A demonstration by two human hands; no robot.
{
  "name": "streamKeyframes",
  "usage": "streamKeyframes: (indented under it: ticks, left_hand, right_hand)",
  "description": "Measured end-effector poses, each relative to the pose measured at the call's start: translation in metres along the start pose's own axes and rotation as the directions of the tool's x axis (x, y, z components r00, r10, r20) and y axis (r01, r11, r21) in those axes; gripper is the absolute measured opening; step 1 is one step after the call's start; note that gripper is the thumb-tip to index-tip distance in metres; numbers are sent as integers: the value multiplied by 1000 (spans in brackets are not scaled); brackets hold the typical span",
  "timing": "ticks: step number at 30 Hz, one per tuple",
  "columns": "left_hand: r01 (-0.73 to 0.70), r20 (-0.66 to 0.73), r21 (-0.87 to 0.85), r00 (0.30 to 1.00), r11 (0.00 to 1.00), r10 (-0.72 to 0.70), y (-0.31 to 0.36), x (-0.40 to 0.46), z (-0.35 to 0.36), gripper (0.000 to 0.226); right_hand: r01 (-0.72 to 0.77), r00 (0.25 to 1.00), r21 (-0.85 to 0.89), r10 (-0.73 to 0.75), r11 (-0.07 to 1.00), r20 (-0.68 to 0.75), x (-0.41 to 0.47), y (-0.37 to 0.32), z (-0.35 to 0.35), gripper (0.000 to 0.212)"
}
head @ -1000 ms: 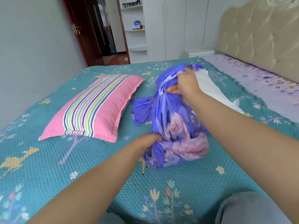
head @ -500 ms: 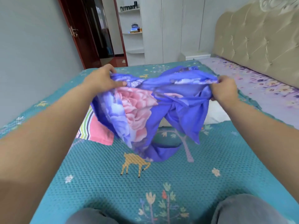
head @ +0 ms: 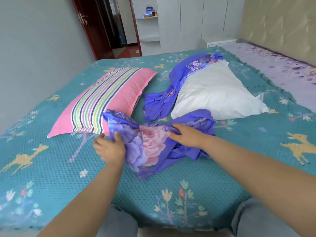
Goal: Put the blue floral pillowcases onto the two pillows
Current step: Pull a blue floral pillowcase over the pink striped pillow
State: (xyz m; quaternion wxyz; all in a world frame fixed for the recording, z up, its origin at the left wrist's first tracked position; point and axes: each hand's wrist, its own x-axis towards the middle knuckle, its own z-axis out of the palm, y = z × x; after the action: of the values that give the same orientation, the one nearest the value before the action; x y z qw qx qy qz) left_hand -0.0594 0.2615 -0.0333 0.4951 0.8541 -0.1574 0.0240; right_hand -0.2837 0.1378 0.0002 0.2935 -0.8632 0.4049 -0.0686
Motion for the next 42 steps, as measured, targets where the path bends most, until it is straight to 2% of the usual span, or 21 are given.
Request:
streamKeyframes:
  ticks: [1, 2, 4, 6, 8, 10, 12, 14, 17, 19, 21, 22, 24, 25, 27, 29, 32, 34, 38, 40, 42]
  left_hand:
    - [209, 162, -103, 968, 972, -191, -8, 6, 0, 75]
    - [391, 407, -206, 868, 897, -285, -16, 9, -1, 84]
    - [635, 791, -217, 559, 742, -247, -20, -1, -8, 60]
    - [619, 873, -230, 472, 751, -121, -8, -10, -11, 22]
    - [440, 819, -259, 572, 860, -46, 18, -2, -10, 8]
    - [201, 709, -273, 703, 941, 55, 56, 17, -16, 18]
    - [-206, 545, -131, 802, 970, 244, 101, 33, -34, 32]
    - [-533, 359, 60, 801, 844, 480, 143, 37, -60, 34]
    - [-679, 199, 435, 712, 591, 673, 165, 46, -84, 40]
    - [-643, 359, 684, 708, 344, 609, 146, 52, -81, 37]
    - [-605, 500, 789, 734, 109, 460, 113, 47, -75, 37]
    - [-618, 535, 783, 726, 69, 431, 98, 42, -70, 38]
    - [-698, 565, 702, 668, 142, 485, 72, 27, -58, 36]
    - [-741, 570, 614, 656, 274, 495, 63, 19, -51, 38]
    - [-681, 677, 384, 667, 624, 311, 52, 5, -35, 58]
    - [-548, 816, 296, 571, 782, 92, 43, -3, -17, 83]
    - [-573, 843, 371, 537, 731, -6, 26, -7, 2, 104]
    - [-629, 835, 423, 550, 652, -11, 18, -12, 14, 90]
    - [-716, 771, 493, 623, 495, 132, 18, -30, 23, 40]
    - [-674, 704, 445, 670, 589, 235, 23, -23, 19, 28]
    - [-534, 517, 266, 782, 803, 349, 34, -4, 6, 24]
  right_hand:
    - [-33, 999, -1, 33, 999, 11, 4, -1, 3, 65]
    - [-64, 997, -19, 65, 998, 43, 7, -3, 6, 62]
    - [-82, 989, -110, 94, 991, 111, 11, -9, 12, 42]
    - [-62, 996, -149, 71, 987, 59, 10, -17, 13, 39]
    - [-51, 992, -47, 45, 998, -117, 3, -23, 9, 39]
    - [-10, 948, 179, 66, 984, -313, -4, -24, 1, 32]
    - [25, 908, 299, 103, 954, -406, -6, -24, -5, 29]
    - [54, 879, 290, 92, 956, -467, -7, -29, -4, 42]
    - [82, 901, 77, -41, 994, -433, -18, -52, 5, 51]
    - [212, 951, -183, -246, 960, -187, -26, -66, 20, 52]
    - [394, 919, -253, -373, 884, 126, -33, -78, 41, 54]
    - [454, 884, -246, -398, 856, 245, -37, -81, 50, 53]
    - [468, 859, -210, -387, 858, 335, -39, -88, 61, 40]
    - [458, 868, -196, -388, 867, 311, -37, -89, 61, 37]
    - [401, 912, -185, -372, 897, 172, -25, -88, 55, 30]
    - [252, 967, -242, -250, 937, 40, -8, -75, 46, 25]
    - [119, 988, -421, -63, 899, 144, 8, -44, 38, 30]
    - [129, 970, -457, -16, 880, 242, 9, -25, 41, 34]
    - [80, 955, -504, 78, 860, 285, 3, -11, 51, 85]
    - [25, 940, -579, 178, 815, 291, 0, -8, 49, 95]
    - [-19, 930, -639, 248, 769, 271, 0, -4, 43, 91]
